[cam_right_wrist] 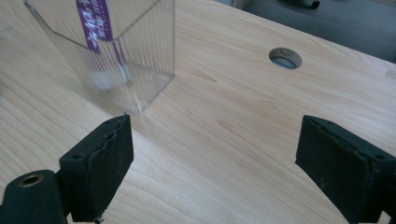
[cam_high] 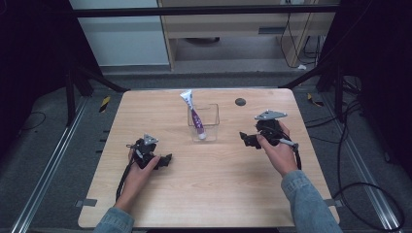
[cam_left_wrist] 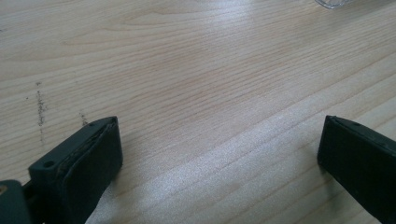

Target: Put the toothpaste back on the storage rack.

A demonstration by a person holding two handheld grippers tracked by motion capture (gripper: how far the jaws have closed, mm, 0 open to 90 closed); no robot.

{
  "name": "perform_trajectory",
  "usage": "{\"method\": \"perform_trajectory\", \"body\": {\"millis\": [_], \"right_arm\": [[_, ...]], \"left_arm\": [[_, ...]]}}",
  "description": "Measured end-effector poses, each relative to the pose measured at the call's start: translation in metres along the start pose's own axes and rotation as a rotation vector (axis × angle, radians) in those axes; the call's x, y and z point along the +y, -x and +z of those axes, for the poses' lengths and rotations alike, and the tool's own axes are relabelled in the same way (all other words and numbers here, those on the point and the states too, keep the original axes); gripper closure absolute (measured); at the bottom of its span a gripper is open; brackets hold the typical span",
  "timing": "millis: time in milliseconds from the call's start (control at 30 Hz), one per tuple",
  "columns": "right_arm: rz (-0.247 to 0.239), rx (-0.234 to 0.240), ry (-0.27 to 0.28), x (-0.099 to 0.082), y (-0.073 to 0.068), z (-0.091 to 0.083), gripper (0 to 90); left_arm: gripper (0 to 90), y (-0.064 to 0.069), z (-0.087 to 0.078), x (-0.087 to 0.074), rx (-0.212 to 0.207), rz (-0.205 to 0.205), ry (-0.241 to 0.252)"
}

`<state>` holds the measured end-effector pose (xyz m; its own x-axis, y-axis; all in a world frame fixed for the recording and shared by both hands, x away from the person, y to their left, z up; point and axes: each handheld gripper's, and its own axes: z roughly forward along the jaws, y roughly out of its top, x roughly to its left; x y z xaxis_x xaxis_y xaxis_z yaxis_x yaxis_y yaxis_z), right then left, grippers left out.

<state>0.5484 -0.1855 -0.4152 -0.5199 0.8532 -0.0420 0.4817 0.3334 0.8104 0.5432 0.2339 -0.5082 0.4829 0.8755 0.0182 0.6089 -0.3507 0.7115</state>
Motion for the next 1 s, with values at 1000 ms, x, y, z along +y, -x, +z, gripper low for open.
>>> {"method": "perform_trajectory", "body": {"millis": [1000], "right_arm": [[0.029, -0.104, -0.091, -0.056, 0.039, 0.009, 7.8]], "left_arm": [[0.0, 0.0, 0.0, 0.0, 0.0, 0.001, 0.0]]}}
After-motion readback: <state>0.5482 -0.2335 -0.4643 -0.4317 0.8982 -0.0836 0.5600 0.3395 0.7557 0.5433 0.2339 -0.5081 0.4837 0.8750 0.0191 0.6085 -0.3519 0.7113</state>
